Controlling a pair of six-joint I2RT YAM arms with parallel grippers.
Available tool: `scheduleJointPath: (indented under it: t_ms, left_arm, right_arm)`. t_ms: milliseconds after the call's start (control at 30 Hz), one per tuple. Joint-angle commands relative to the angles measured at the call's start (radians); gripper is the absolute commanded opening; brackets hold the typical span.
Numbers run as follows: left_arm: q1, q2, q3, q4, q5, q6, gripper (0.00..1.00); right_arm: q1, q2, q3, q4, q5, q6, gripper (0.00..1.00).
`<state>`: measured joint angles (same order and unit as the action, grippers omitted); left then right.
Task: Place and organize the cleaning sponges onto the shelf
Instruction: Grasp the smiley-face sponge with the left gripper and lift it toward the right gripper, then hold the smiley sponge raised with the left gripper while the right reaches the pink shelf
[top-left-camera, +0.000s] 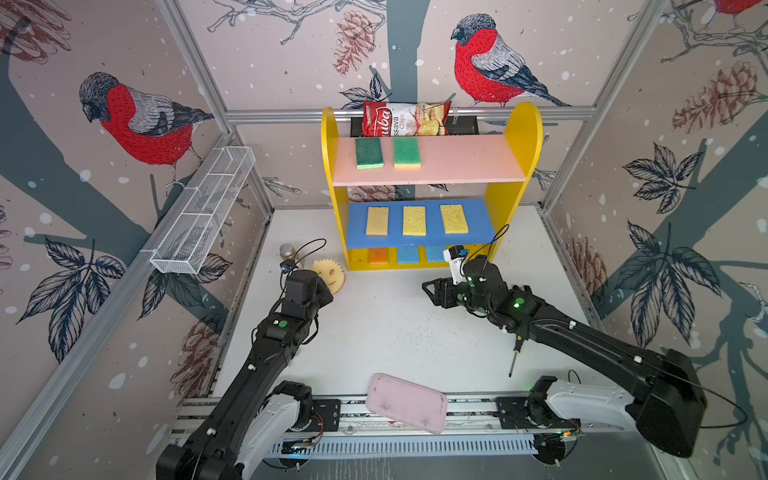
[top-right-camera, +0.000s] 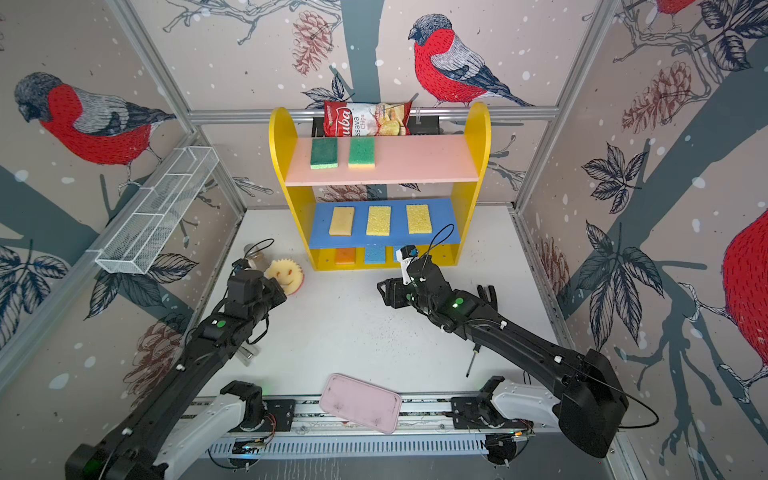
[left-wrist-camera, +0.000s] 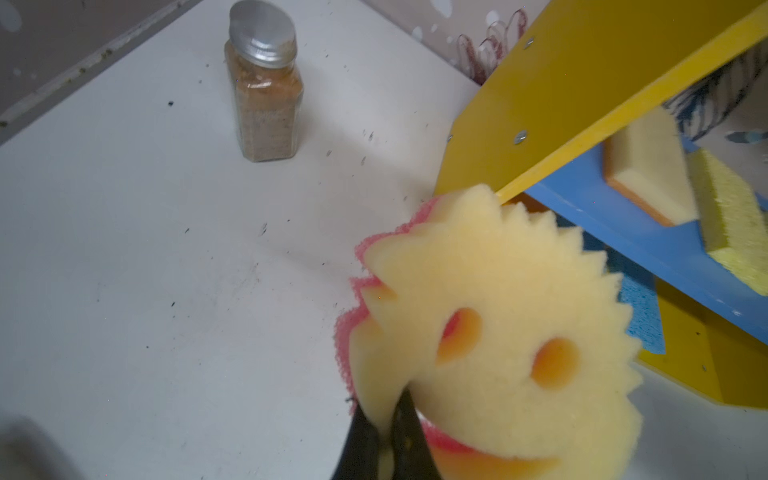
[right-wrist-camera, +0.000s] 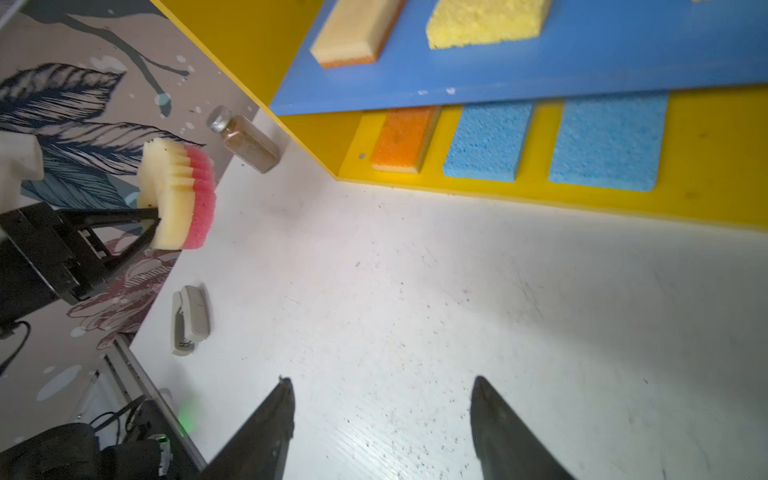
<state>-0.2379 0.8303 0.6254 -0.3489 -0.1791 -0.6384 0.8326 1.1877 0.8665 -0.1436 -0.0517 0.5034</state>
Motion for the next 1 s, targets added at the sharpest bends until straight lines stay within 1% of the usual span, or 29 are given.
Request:
scheduleJointPath:
  t_ms: [0, 133, 267, 333, 433, 500, 567, 667, 700, 767, 867, 967]
  left_arm:
    - [-0.016, -0.022, 0.018, -0.033, 0.063, 0.056, 0.02]
    - [-0.07, -0.02, 0.054, -0.009, 0.123, 0.072, 0.01]
    - [-0.09, -0.02, 0.081, 0.019, 0.209, 0.077, 0.01]
    - [-0.097, -0.027, 0.085, 0.025, 0.245, 0.07, 0.01]
    - [-0.107, -0.042, 0.077, 0.032, 0.286, 0.053, 0.01]
    - [-0.117, -0.056, 0.072, 0.028, 0.302, 0.049, 0.02]
    - [-0.122, -0.069, 0.071, 0.018, 0.303, 0.058, 0.02]
    - [-0.123, -0.08, 0.055, -0.011, 0.271, 0.082, 0.02]
    - [-0.123, -0.084, 0.042, -0.016, 0.257, 0.088, 0.02]
    - [-0.123, -0.09, 0.018, -0.013, 0.248, 0.093, 0.01]
    - [-0.123, -0.098, -0.009, 0.013, 0.26, 0.088, 0.02]
    - [-0.123, -0.096, -0.003, 0.024, 0.274, 0.088, 0.01]
  right_arm:
    - [0.035, 0.013, 0.04, 0.054, -0.048, 0.01, 0.69]
    - [0.123, 0.073, 0.079, 0.137, -0.111, 0.025, 0.71]
    - [0.217, 0.197, 0.162, 0.156, -0.119, 0.024, 0.73]
    - [0.258, 0.251, 0.194, 0.209, -0.117, 0.025, 0.73]
    - [0.278, 0.322, 0.245, 0.253, -0.103, 0.039, 0.73]
    - [0.272, 0.368, 0.301, 0.222, -0.071, 0.04, 0.73]
    - [0.27, 0.401, 0.366, 0.172, -0.035, 0.014, 0.72]
    - [0.261, 0.419, 0.477, 0.083, 0.042, -0.055, 0.72]
    - [0.259, 0.42, 0.524, 0.041, 0.087, -0.086, 0.71]
    - [0.251, 0.416, 0.612, -0.024, 0.202, -0.146, 0.7]
    - [0.236, 0.41, 0.745, -0.098, 0.406, -0.24, 0.7]
    - [0.196, 0.422, 0.848, -0.122, 0.529, -0.312, 0.7]
